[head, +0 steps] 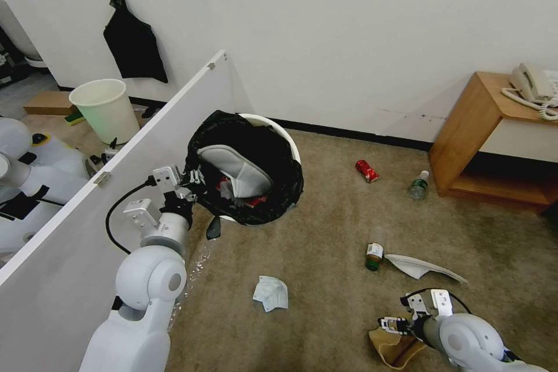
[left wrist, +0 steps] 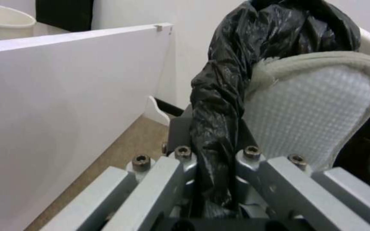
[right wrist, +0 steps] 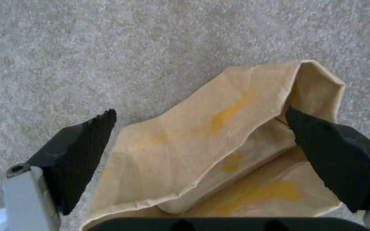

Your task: Pick up the trash bin, then pick up the garbage from the floor and place it into the trash bin.

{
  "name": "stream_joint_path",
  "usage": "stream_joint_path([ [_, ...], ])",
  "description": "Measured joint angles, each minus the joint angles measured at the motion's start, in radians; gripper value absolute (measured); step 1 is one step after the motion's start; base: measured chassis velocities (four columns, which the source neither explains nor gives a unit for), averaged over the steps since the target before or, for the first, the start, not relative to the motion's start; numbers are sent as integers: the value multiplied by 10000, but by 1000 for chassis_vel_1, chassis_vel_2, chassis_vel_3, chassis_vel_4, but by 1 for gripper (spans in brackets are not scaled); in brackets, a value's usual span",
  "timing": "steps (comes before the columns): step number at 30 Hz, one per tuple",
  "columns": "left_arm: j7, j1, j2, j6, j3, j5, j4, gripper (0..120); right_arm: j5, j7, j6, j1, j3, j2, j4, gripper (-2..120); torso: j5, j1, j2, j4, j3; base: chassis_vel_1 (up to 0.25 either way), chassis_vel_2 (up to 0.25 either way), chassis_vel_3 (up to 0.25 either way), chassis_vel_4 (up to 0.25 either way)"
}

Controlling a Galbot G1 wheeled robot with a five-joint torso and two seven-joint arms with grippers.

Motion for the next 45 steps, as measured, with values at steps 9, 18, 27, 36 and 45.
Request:
stream_joint_path([
  [9,-3,26,-13,-2,28,15,-33,4,-109,-103,65,-72,87,32,-76,100,0,0,0,0,0,0,0,0,0],
  [18,-7,61,-24,-2,26,42,-42,4,-310,-268,200,39,-29,126,-371,100,0,0,0,0,0,0,0,0,0],
  [27,-9,65,-5,-2,21,47,-37,4,-535,-458,318,468,-458,425,-916,100,-1,0,0,0,0,0,0,0,0],
  [36,-9,65,52,-35,-51,23,5,4,-821,-613,422,943,-922,738,-1494,77,0,0,0,1,0,0,0,0,0],
  [45,-7,-26,63,-40,-47,-14,81,4,-949,-674,487,1010,-932,728,-1516,45,-1,0,0,0,0,0,0,0,0],
])
